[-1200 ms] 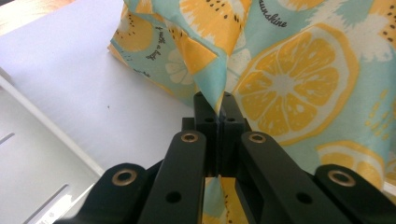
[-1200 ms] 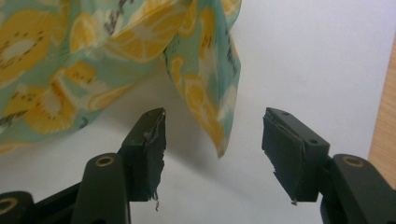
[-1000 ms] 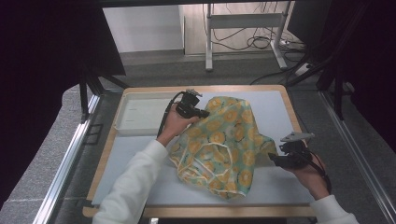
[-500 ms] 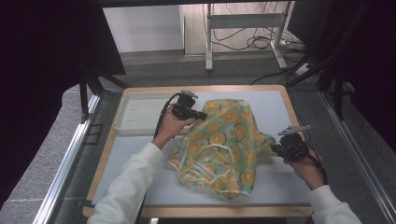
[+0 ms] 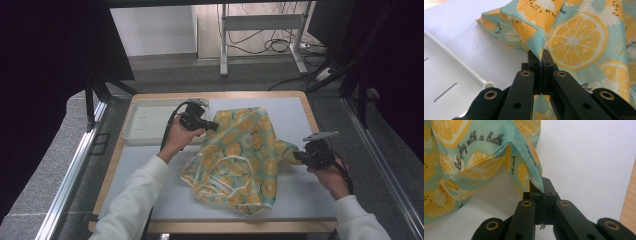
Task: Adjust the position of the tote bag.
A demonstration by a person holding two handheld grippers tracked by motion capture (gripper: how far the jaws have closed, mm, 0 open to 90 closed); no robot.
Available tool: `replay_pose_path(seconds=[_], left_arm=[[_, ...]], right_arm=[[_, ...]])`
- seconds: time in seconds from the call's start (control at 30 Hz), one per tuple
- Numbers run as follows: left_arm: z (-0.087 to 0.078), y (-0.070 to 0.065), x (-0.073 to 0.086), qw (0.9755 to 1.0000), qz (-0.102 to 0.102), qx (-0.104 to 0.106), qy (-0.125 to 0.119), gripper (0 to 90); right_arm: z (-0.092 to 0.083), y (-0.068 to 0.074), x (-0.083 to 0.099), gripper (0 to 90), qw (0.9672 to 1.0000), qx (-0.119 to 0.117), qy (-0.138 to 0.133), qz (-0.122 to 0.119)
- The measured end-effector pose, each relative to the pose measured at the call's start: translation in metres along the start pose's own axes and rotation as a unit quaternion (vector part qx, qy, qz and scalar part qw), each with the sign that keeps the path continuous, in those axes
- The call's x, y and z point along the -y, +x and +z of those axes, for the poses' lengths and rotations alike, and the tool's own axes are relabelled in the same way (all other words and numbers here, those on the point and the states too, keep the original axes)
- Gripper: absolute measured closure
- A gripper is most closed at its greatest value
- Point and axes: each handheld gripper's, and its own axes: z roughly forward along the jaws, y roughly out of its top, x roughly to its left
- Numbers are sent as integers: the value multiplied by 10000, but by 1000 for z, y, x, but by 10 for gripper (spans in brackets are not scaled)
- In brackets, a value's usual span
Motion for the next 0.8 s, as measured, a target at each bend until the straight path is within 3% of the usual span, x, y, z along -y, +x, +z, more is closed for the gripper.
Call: replay_pose_path(seconds=[0.4, 0.6, 0.8], left_arm=[[-19, -7, 13, 9995, 13, 283, -119, 897], [-23, -10, 21, 9993, 9, 357, -143, 897], [-24, -22, 29, 9986, 72, 487, -170, 897]], right_arm=[[5, -25, -23, 890, 9999, 66, 34, 77], [18, -41, -36, 891, 9998, 117, 99, 162], [31, -50, -44, 892, 9994, 143, 148, 274]])
